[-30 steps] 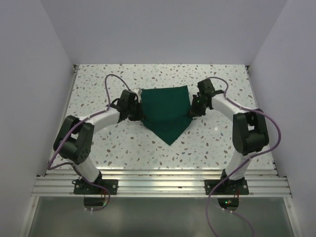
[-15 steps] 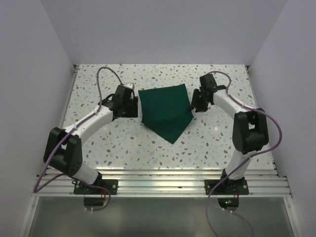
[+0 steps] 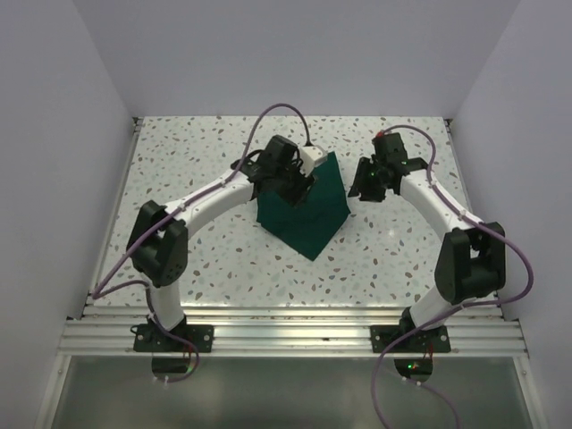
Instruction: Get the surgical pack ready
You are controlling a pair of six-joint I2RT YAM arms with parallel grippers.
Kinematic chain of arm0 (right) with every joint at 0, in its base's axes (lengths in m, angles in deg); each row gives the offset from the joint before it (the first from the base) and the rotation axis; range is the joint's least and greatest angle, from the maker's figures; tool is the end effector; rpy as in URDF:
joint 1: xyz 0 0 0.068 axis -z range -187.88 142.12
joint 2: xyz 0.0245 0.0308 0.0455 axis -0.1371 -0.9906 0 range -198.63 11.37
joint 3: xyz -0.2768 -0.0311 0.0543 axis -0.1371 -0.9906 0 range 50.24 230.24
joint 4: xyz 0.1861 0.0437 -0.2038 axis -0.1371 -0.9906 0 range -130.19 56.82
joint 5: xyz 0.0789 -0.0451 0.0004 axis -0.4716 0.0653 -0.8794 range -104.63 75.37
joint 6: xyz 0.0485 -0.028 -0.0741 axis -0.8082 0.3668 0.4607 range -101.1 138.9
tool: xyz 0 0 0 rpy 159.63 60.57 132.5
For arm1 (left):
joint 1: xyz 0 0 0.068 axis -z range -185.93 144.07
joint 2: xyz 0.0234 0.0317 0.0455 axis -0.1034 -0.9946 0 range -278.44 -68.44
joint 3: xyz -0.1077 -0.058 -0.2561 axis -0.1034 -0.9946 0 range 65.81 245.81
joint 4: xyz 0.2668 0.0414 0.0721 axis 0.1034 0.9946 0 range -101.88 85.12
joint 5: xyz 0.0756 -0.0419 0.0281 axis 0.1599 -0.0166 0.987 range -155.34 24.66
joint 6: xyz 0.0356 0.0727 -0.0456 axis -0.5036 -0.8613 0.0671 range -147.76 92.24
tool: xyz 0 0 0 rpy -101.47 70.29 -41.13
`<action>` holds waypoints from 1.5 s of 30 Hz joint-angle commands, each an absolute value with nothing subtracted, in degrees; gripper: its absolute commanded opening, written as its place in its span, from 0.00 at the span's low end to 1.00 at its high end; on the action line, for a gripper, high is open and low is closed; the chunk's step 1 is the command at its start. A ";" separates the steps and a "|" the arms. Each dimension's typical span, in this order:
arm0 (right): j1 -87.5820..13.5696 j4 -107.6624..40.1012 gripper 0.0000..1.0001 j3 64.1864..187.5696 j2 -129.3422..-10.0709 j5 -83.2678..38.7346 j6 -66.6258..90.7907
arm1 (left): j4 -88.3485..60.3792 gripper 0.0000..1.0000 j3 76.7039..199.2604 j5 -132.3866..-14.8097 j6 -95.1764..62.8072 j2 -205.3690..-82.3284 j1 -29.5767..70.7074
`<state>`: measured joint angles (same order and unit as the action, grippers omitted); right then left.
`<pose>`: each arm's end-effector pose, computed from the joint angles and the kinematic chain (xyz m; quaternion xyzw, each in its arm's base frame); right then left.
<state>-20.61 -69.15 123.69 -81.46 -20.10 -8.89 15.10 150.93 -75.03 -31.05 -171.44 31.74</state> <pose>0.3807 0.0943 0.2282 0.1108 0.9472 0.1457 0.2633 0.3575 -0.2938 0.2475 0.3523 0.8506 -0.1876 0.3423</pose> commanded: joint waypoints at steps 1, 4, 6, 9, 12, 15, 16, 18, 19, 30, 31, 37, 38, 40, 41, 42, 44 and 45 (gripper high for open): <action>-20.36 -70.10 0.43 122.14 -78.37 -20.95 -9.32 | 18.52 0.57 158.86 -78.36 -40.06 -177.24 33.52; -20.36 -70.45 0.43 121.44 -76.96 -21.48 -9.49 | 18.97 0.56 160.82 -77.64 -41.03 -180.58 34.23; -20.36 -70.54 0.43 120.82 -75.82 -21.66 -9.75 | 18.71 0.57 161.26 -76.68 -42.17 -182.34 35.19; -20.36 -70.54 0.43 120.03 -74.94 -21.66 -9.93 | 20.63 0.55 163.63 -76.59 -42.97 -185.76 36.86; -20.27 -70.54 0.43 119.41 -74.67 -21.66 -10.11 | 21.78 0.54 164.52 -75.36 -43.50 -186.74 38.62; -20.27 -70.36 0.43 118.80 -74.23 -22.10 -10.28 | 21.87 0.53 163.20 -74.13 -43.93 -186.66 38.98; -20.10 -70.36 0.44 118.62 -74.23 -22.18 -10.28 | 21.78 0.53 162.76 -73.17 -43.85 -186.66 38.98; -20.01 -70.28 0.44 118.45 -74.14 -22.45 -10.19 | 21.43 0.53 161.88 -71.76 -43.94 -187.00 38.98; -20.01 -70.28 0.44 118.45 -74.23 -22.53 -10.19 | 21.08 0.54 161.53 -71.06 -44.02 -187.01 39.07; -19.75 -69.84 0.43 117.83 -74.58 -23.68 -10.46 | 19.76 0.58 160.21 -66.04 -44.63 -185.69 39.94; -19.66 -69.84 0.43 117.83 -74.50 -23.68 -10.46 | 19.59 0.58 160.03 -66.04 -44.64 -185.78 39.86; -19.39 -70.10 0.43 118.01 -74.14 -23.85 -10.55 | 18.79 0.57 159.51 -65.95 -44.90 -188.15 39.86; -19.39 -70.27 0.43 118.09 -74.23 -23.94 -10.55 | 18.44 0.56 159.50 -65.78 -44.99 -188.50 39.86; -19.39 -70.45 0.43 118.18 -74.06 -23.94 -10.46 | 18.35 0.52 159.59 -66.04 -44.90 -188.68 39.86; -19.31 -70.45 0.43 118.10 -74.14 -23.94 -10.46 | 18.27 0.49 159.59 -66.13 -44.64 -188.94 39.86; -19.39 -70.45 0.43 118.01 -74.14 -23.94 -10.55 | 18.35 0.43 159.68 -66.04 -44.64 -189.03 39.86; -19.22 -70.10 0.43 117.66 -74.05 -24.20 -10.72 | 18.27 0.42 159.59 -65.78 -44.55 -189.47 39.86; -19.22 -70.10 0.43 117.48 -74.06 -24.29 -10.90 | 18.18 0.42 159.33 -65.78 -44.46 -189.55 39.86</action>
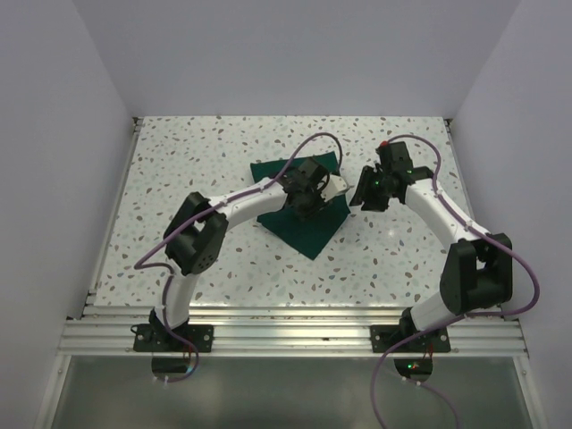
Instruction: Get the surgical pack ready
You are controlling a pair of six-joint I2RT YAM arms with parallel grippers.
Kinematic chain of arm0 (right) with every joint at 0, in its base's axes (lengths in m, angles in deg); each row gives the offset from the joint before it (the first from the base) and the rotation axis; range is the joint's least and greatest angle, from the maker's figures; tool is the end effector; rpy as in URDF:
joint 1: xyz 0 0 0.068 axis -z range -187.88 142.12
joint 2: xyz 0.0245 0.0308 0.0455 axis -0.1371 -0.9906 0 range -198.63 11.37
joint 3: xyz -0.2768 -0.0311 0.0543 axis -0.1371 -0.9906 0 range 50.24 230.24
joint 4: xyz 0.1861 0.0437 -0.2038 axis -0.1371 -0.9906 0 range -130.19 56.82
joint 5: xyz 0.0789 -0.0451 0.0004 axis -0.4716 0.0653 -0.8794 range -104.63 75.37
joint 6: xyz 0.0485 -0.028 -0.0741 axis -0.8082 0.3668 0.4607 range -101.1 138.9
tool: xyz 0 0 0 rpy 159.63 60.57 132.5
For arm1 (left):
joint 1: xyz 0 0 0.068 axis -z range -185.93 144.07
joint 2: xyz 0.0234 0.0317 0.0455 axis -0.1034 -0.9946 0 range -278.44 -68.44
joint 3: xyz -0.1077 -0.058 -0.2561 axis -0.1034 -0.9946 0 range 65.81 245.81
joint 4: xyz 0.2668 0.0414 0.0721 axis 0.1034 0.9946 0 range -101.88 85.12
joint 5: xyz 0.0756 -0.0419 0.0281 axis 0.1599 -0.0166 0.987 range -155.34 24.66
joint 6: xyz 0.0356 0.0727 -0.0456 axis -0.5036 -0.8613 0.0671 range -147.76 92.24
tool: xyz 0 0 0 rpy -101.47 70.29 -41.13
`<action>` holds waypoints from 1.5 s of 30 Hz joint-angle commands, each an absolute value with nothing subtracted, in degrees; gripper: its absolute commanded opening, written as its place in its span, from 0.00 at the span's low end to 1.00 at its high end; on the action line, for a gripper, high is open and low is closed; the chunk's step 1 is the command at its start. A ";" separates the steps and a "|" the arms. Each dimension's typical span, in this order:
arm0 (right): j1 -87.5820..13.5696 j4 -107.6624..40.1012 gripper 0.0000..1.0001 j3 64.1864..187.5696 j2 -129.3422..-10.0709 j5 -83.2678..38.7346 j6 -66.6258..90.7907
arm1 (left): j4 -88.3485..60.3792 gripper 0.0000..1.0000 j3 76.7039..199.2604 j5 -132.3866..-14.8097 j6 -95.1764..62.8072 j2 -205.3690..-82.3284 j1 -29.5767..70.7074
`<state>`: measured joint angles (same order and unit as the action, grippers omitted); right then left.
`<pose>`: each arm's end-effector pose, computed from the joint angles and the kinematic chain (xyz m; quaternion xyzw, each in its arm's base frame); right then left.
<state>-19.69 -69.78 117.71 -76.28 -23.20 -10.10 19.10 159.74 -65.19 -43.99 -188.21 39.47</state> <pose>0.3529 0.0866 0.2228 0.1217 0.9481 0.1665 0.2422 0.3560 -0.3607 0.1596 0.4906 0.8233 -0.0708 0.2766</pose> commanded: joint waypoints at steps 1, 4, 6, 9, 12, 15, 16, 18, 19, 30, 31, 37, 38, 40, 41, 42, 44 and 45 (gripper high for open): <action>-19.22 -70.01 0.43 117.48 -73.97 -24.29 -10.90 | 18.09 0.41 159.24 -65.78 -44.38 -189.64 39.86; -19.31 -69.84 0.43 116.95 -73.53 -24.12 -10.99 | 18.09 0.35 159.24 -66.04 -44.29 -189.99 39.86; -19.04 -69.92 0.43 116.78 -73.44 -24.29 -10.81 | 18.26 0.38 159.33 -66.21 -44.11 -190.26 39.94; -18.87 -69.84 0.43 116.52 -73.44 -24.47 -10.72 | 18.44 0.42 159.15 -66.57 -43.94 -190.87 40.03; -18.78 -69.66 0.43 116.34 -73.35 -24.56 -10.72 | 18.44 0.37 159.06 -66.65 -43.67 -191.31 39.94; -18.69 -69.48 0.42 116.25 -73.35 -24.82 -10.81 | 18.88 0.23 159.85 -67.18 -43.50 -192.10 39.94; -18.60 -69.48 0.42 116.16 -73.27 -24.82 -10.90 | 19.14 0.16 160.38 -67.27 -43.32 -192.45 39.94; -18.60 -69.40 0.42 116.07 -73.35 -24.91 -10.90 | 19.41 0.09 160.91 -67.53 -42.97 -192.63 39.94; -18.60 -69.40 0.42 116.16 -73.44 -24.91 -10.81 | 19.67 0.04 161.26 -67.71 -42.97 -192.72 39.94; -18.60 -65.89 0.40 110.63 -70.37 -29.55 -12.91 | 23.97 0.00 168.29 -69.64 -36.30 -194.48 40.03; -18.60 -63.79 0.40 108.71 -70.10 -30.44 -13.53 | 24.33 0.00 168.73 -70.17 -35.51 -194.56 39.95; -18.69 -55.26 0.38 102.37 -68.25 -34.40 -19.68 | 24.68 0.00 172.68 -71.75 -28.13 -193.60 39.94; -18.69 -54.64 0.38 102.02 -68.34 -34.57 -20.73 | 24.94 0.00 173.38 -72.19 -28.20 -193.60 39.94; -18.69 -52.80 0.31 101.23 -69.13 -35.10 -22.31 | 25.30 0.00 174.61 -73.15 -25.05 -193.16 39.86; -18.69 -51.65 0.26 100.87 -69.74 -35.54 -23.19 | 25.30 0.00 174.97 -73.68 -24.52 -192.99 39.77; -18.78 -49.73 0.17 100.43 -70.97 -36.15 -23.99 | 25.30 0.00 175.32 -74.38 -24.08 -192.81 39.60; -19.13 -48.13 0.11 100.43 -72.82 -36.60 -25.48 | 25.38 0.00 176.11 -76.58 -22.76 -192.19 39.33; -19.30 -47.69 0.07 100.69 -74.48 -36.42 -25.84 | 25.56 0.00 176.29 -77.28 -22.32 -192.11 38.89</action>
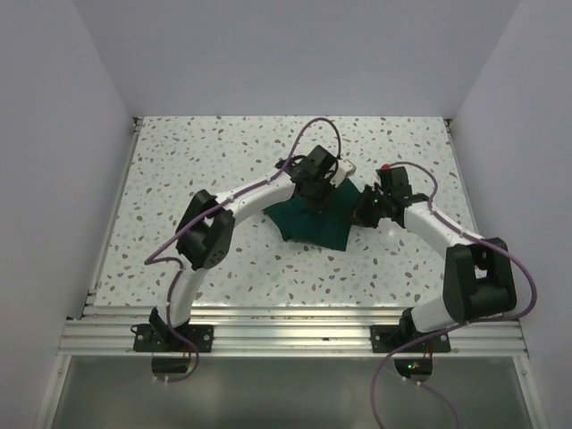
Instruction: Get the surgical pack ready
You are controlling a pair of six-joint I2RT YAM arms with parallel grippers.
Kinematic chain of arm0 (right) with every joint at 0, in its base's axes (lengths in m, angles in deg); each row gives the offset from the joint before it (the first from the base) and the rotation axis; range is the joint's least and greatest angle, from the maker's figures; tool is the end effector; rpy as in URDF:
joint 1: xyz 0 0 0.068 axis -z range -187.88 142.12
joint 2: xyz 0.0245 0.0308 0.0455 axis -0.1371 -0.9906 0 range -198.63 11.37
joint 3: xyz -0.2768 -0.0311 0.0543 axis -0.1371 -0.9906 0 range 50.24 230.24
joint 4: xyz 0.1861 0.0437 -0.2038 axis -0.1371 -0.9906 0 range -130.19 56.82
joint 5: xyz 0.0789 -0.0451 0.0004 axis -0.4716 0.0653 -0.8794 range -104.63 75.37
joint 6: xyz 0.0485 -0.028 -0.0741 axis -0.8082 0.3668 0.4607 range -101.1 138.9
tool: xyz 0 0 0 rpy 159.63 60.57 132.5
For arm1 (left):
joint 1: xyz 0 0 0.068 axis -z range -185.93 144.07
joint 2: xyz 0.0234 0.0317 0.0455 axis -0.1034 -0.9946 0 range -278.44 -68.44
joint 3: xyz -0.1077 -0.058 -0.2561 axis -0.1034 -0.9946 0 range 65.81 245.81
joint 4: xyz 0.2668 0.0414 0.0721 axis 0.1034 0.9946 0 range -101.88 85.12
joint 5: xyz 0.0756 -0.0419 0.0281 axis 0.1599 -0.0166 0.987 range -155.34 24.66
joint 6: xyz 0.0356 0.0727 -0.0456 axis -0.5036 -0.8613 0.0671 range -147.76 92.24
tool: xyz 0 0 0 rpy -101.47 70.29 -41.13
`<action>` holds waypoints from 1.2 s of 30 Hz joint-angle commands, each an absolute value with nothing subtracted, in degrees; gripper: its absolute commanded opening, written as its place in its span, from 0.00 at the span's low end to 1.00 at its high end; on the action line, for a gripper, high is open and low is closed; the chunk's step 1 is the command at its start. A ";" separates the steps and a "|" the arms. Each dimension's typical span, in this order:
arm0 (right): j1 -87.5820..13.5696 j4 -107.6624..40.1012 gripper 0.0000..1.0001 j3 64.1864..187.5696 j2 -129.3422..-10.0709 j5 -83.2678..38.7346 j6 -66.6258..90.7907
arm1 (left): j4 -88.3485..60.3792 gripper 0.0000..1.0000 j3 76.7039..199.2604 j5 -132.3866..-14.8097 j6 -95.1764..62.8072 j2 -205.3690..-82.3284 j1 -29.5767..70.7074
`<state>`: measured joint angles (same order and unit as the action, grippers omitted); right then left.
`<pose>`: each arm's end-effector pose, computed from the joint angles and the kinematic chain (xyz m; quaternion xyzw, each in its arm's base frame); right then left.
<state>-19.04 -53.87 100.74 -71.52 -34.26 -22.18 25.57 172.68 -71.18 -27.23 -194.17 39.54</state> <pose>0.3212 0.0921 0.1738 0.1891 0.9169 0.2825 0.2090 0.3707 -0.3890 0.1777 0.3790 0.8776 -0.1580 0.2473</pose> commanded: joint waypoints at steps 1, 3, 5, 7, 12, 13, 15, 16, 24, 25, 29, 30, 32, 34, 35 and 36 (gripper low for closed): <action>-19.31 -46.56 0.05 100.87 -75.19 -36.34 -26.36 | 25.56 0.00 176.29 -78.51 -21.79 -191.58 38.72; -19.39 -45.67 0.04 100.96 -76.60 -35.55 -27.59 | 25.47 0.00 175.94 -78.78 -21.52 -191.05 38.45; -19.66 -44.61 0.02 101.31 -79.06 -35.20 -28.47 | 25.21 0.00 175.15 -79.92 -21.00 -190.26 37.84; -19.92 -43.65 0.01 101.22 -80.38 -34.58 -28.91 | 23.72 0.00 173.75 -82.46 -19.42 -189.04 37.05; -20.71 -41.45 0.00 101.31 -82.40 -33.00 -30.58 | 20.73 0.00 172.07 -87.22 -16.08 -187.01 34.24; -20.97 -41.45 0.00 101.40 -82.67 -32.65 -30.93 | 20.55 0.00 172.16 -88.00 -15.55 -186.92 33.97; -21.50 -40.31 0.00 100.88 -82.84 -31.94 -31.46 | 20.55 0.00 172.60 -89.15 -15.02 -186.83 33.27; -21.59 -39.61 0.00 100.61 -82.76 -31.85 -32.42 | 20.46 0.00 172.77 -90.72 -14.32 -186.83 32.92; -24.22 -30.73 0.00 100.87 -86.62 -31.24 -38.13 | 18.27 0.00 171.02 -94.43 -12.12 -185.78 31.86; -24.84 -30.29 0.00 101.22 -87.15 -30.71 -38.58 | 18.18 0.00 170.93 -94.78 -12.12 -185.69 31.86; -25.98 -27.57 0.00 102.80 -89.61 -29.31 -40.51 | 15.55 0.00 169.35 -97.76 -10.19 -184.64 30.81; -26.16 -25.91 0.00 103.15 -89.96 -29.13 -40.95 | 15.54 0.00 169.44 -98.46 -10.10 -184.55 30.63; -26.34 -24.84 0.00 104.29 -91.28 -28.86 -41.39 | 15.80 0.00 169.52 -98.91 -10.10 -184.55 30.37; -26.34 -23.35 0.00 105.17 -92.33 -28.78 -41.31 | 15.63 0.00 169.35 -100.14 -10.19 -184.28 29.93; -26.42 -22.82 0.00 105.52 -92.68 -28.78 -41.31 | 15.54 0.00 169.35 -100.58 -10.10 -184.28 29.75; -26.42 -20.90 0.00 105.88 -93.04 -29.04 -41.13 | 15.37 0.00 169.26 -101.28 -9.92 -184.20 29.49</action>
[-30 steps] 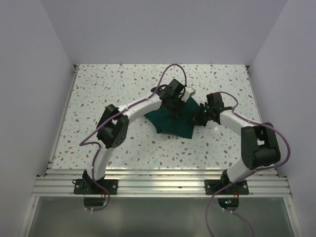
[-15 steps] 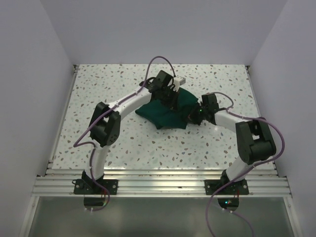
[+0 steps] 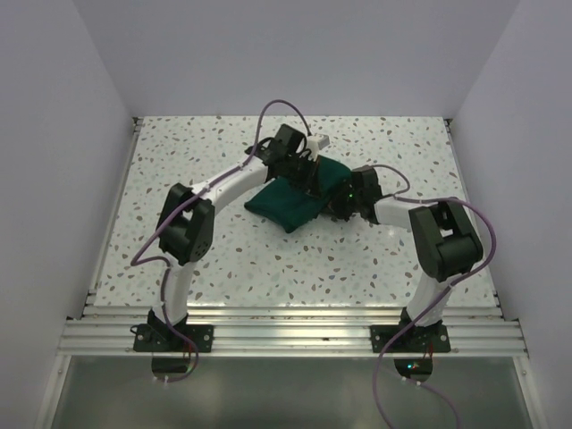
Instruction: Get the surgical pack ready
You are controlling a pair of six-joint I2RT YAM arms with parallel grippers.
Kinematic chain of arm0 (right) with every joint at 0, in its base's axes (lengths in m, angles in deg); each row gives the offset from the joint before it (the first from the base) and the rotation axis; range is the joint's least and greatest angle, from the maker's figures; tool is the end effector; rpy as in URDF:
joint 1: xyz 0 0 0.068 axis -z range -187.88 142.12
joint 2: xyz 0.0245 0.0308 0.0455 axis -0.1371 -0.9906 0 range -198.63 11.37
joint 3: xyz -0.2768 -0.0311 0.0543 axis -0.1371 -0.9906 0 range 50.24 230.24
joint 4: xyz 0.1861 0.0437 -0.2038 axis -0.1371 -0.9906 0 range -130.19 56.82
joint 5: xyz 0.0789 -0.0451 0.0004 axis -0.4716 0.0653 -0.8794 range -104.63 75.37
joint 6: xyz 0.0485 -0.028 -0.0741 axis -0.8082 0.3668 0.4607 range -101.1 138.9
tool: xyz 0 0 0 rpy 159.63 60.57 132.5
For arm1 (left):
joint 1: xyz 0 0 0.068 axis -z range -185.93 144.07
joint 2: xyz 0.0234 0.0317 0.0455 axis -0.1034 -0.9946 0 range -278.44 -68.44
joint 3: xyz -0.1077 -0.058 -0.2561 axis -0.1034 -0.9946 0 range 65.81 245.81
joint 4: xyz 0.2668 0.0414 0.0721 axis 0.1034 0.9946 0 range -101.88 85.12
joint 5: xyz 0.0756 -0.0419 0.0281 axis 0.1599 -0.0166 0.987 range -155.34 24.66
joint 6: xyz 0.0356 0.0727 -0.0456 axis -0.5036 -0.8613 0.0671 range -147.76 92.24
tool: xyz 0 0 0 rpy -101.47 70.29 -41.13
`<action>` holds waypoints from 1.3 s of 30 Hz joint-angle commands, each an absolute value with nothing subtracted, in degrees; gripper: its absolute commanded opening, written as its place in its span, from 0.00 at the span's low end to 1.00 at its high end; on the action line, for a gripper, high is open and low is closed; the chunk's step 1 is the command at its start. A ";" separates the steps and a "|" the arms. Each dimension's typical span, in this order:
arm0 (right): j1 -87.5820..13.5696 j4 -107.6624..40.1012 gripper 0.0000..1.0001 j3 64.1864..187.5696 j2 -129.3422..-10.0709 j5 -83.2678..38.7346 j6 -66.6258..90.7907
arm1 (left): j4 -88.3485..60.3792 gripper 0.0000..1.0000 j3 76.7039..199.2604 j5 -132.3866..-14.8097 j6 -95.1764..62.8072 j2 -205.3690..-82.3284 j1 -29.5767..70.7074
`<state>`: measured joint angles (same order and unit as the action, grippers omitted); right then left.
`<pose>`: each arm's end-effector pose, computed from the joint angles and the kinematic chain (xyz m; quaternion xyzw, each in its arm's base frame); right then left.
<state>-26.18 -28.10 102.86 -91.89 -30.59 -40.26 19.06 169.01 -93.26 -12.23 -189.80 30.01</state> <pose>0.3775 0.1491 0.1052 0.2708 0.8774 0.3346 0.2118 0.4059 -0.3426 0.2116 0.2441 0.8800 -0.3509 0.2072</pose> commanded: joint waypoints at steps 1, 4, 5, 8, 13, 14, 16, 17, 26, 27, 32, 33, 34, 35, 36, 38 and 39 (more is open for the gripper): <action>-26.42 -20.18 0.02 105.97 -93.04 -29.04 -41.13 | 15.28 0.00 169.17 -101.55 -9.84 -184.11 29.49; -26.34 -16.76 0.13 105.53 -92.25 -28.51 -40.61 | 15.02 0.00 169.26 -101.98 -9.75 -184.02 29.05; -26.34 -15.01 0.14 105.09 -92.16 -28.25 -40.69 | 15.01 0.00 169.26 -102.51 -9.57 -184.02 28.79; -26.42 -9.40 0.15 104.39 -93.73 -28.86 -41.48 | 14.14 0.00 168.91 -104.18 -8.78 -183.84 28.17; -26.34 -0.85 0.14 105.08 -97.60 -32.28 -43.24 | 13.26 0.00 168.38 -105.85 -8.43 -183.58 27.46; -26.34 0.38 0.14 105.96 -98.83 -32.90 -43.15 | 13.26 0.00 168.29 -105.94 -8.43 -183.58 27.46; -26.42 -0.22 0.15 107.28 -99.89 -34.04 -42.89 | 13.17 0.00 168.12 -105.94 -8.69 -183.75 27.38; -26.42 -0.92 0.15 107.98 -100.16 -34.22 -42.63 | 13.17 0.00 167.77 -105.94 -8.69 -183.84 27.46; -25.63 -15.25 0.21 107.64 -98.22 -32.64 -37.80 | 9.22 0.00 161.01 -102.35 -11.06 -183.23 27.99; -25.55 -15.17 0.22 107.29 -98.23 -32.99 -37.71 | 8.69 0.00 160.22 -101.64 -11.50 -183.14 28.51; -25.55 -22.89 0.26 107.81 -98.05 -31.77 -36.48 | 7.03 0.00 155.73 -97.07 -12.39 -182.62 30.36; -25.46 -23.42 0.27 107.64 -97.53 -31.07 -36.21 | 5.28 0.00 154.94 -97.07 -11.86 -182.44 30.28; -25.37 -26.30 0.27 107.55 -96.39 -30.28 -36.12 | 4.82 0.00 154.41 -97.33 -11.16 -182.26 30.36; -25.37 -27.55 0.26 107.72 -96.12 -29.92 -35.86 | 4.56 0.00 154.49 -97.59 -11.07 -182.26 30.28; -25.37 -28.26 0.26 108.07 -95.86 -30.09 -35.60 | 4.38 0.00 154.58 -97.77 -10.80 -182.43 30.28; -25.19 -32.55 0.24 108.34 -94.19 -28.70 -34.54 | 4.90 0.00 155.02 -97.77 -10.89 -182.52 30.54; -25.19 -35.62 0.24 108.34 -93.40 -27.30 -34.11 | 5.17 0.00 155.20 -97.51 -11.50 -182.70 30.63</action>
